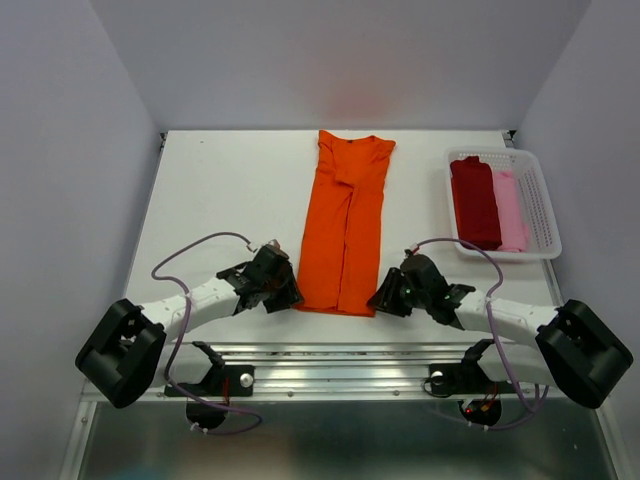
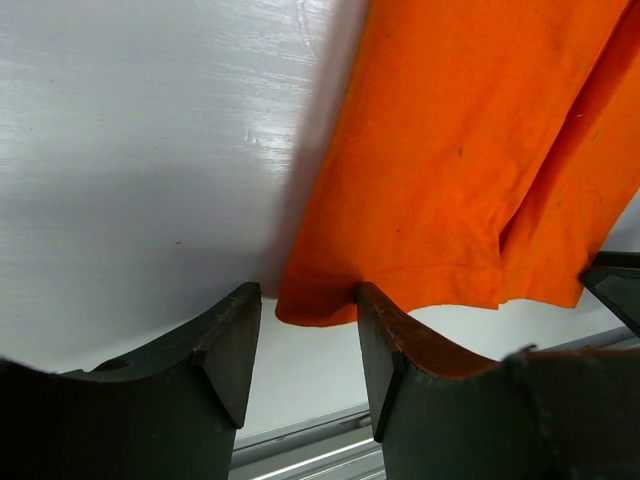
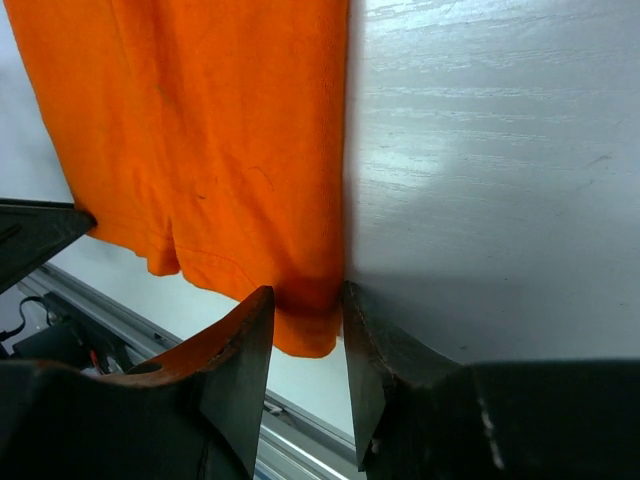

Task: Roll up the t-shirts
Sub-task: Roll the T-shirt to the center of the board.

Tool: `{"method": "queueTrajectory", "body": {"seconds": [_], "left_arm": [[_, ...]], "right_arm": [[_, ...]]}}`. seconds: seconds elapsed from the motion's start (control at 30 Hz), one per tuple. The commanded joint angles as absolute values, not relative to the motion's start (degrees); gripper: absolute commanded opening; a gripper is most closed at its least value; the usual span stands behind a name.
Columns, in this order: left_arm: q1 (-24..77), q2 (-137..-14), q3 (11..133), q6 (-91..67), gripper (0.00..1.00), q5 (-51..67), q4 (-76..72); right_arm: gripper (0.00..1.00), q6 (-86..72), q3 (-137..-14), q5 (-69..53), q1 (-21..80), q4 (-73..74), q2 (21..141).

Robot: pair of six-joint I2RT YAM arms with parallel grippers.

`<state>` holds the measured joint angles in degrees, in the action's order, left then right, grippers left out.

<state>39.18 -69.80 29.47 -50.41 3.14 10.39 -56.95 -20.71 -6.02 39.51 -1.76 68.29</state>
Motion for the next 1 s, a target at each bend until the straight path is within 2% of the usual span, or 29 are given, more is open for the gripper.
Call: {"method": "queueTrajectory", "body": {"seconds": [0.0,0.2,0.33,0.43,0.53,0.57,0.6,0.67,0.9,0.97], "left_arm": [[39.55,-70.84,28.39,-51.42,0.54,4.48,8.09],[39.55,-70.75,28.13,-51.68,0.49,5.45,7.12],[39.55,-70.93,28.21,-51.86,0.4,6.15,6.33],[39.55,-71.1,28.04,-51.86,0.23,6.24,6.24],[39.64,-70.84,27.95,-52.12,0.1,6.33,6.33],[39.64,-70.84,27.86,-52.21,0.0,6.59,6.33],[39.73,-70.84,27.86,-52.21,0.0,6.68,6.24],[39.81,-70.75,27.77,-52.56,0.0,6.77,6.15],[42.18,-69.53,26.9,-55.01,0.0,6.68,6.15],[43.85,-68.91,26.72,-56.94,0.0,6.59,6.33]], "right_arm": [[0.39,-58.01,-20.3,-5.28,40.78,-2.02,68.38],[0.39,-58.54,-19.78,-4.39,41.83,-1.23,68.11],[0.39,-58.97,-19.42,-4.13,42.36,-0.88,68.2],[0.34,-59.33,-19.16,-3.61,42.89,-0.79,67.94],[0.22,-59.41,-19.34,-3.17,42.89,-0.27,67.5],[0.19,-59.41,-19.6,-2.73,42.89,-0.18,67.41],[0.15,-59.41,-19.6,-2.55,42.89,-0.18,67.15],[0.14,-59.41,-19.6,-2.2,42.89,1.48,66.62],[0.01,-58.27,-20.91,-0.53,44.03,4.74,64.69],[0.01,-58.27,-21.35,-0.27,44.03,6.06,64.08]]}}
